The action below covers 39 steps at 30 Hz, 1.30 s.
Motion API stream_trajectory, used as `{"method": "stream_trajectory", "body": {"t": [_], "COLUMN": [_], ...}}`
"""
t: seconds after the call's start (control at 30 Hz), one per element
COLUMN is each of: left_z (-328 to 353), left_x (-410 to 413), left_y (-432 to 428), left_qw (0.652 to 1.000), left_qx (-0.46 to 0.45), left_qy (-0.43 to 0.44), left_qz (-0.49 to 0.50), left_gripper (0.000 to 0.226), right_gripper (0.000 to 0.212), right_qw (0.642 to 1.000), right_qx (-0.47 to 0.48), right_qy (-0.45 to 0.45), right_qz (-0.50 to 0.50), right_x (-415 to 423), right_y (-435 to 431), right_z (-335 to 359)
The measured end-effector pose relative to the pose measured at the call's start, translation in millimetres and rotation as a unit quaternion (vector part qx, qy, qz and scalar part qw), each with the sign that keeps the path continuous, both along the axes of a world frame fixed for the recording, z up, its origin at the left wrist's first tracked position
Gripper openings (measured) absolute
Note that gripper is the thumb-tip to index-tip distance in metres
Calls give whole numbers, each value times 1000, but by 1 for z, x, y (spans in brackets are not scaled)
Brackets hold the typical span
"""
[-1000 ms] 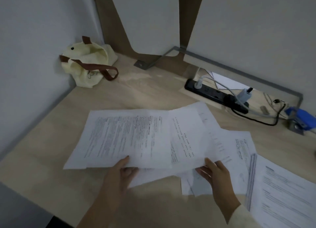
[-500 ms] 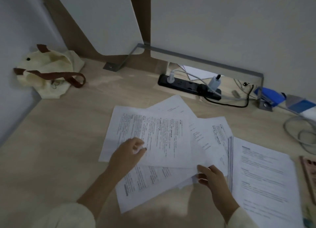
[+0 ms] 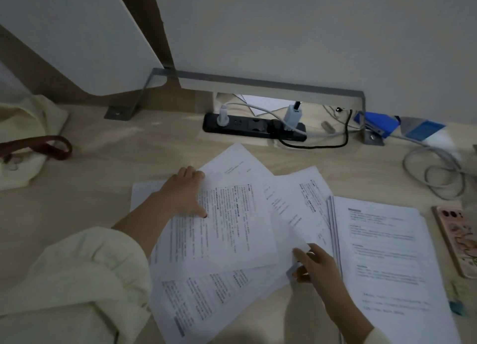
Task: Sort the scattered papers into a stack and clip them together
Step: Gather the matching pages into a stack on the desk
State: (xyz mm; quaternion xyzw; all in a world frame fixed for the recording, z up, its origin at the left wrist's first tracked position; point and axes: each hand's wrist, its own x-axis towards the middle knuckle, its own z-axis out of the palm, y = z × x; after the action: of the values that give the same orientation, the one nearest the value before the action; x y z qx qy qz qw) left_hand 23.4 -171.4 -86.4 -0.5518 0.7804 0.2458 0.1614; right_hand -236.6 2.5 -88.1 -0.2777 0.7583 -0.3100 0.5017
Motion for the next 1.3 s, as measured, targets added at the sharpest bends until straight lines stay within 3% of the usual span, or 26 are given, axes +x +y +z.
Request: {"method": "stream_trajectory", "body": {"t": [0.17, 0.3, 0.4, 0.57, 0.73, 0.83, 0.93, 1.07, 1.17, 1.3], "left_z": [-8, -10, -10, -11, -15, -15, -8, 4, 11, 4], "left_x": [4, 13, 18, 20, 28, 32, 39, 56, 55, 48], "left_y": [-7, -9, -14, -18, -13, -4, 15, 68, 111, 152], "left_qw": [1000, 998, 996, 995, 996, 985, 921, 790, 702, 640], "left_qx": [17, -6, -23, -20, -18, 11, 43, 25, -7, -28], "left_qy": [23, 63, 62, 54, 28, 114, 261, 402, 480, 518], "left_qz": [12, 28, 55, 87, 77, 131, 286, 461, 525, 567], "left_gripper": [88, 101, 99, 78, 52, 35, 37, 44, 22, 19], "right_gripper": [15, 12, 10, 28, 31, 27, 21, 16, 18, 19], "right_qw": [999, 994, 991, 987, 986, 985, 987, 967, 942, 927], "right_qx": [2, -7, -8, -23, -62, -85, -118, -158, -152, -132], "right_qy": [26, 78, 99, 126, 132, 141, 105, -50, -169, -233], "right_qz": [19, 73, 94, 97, 80, 60, -28, -195, -248, -261], "right_x": [1, 1, 0, -2, -6, -12, -24, -39, -34, -12], "right_y": [-10, -16, -20, -24, -28, -31, -31, -22, -15, -2], "right_z": [-8, -5, -3, 1, 13, 25, 40, 56, 57, 53]}}
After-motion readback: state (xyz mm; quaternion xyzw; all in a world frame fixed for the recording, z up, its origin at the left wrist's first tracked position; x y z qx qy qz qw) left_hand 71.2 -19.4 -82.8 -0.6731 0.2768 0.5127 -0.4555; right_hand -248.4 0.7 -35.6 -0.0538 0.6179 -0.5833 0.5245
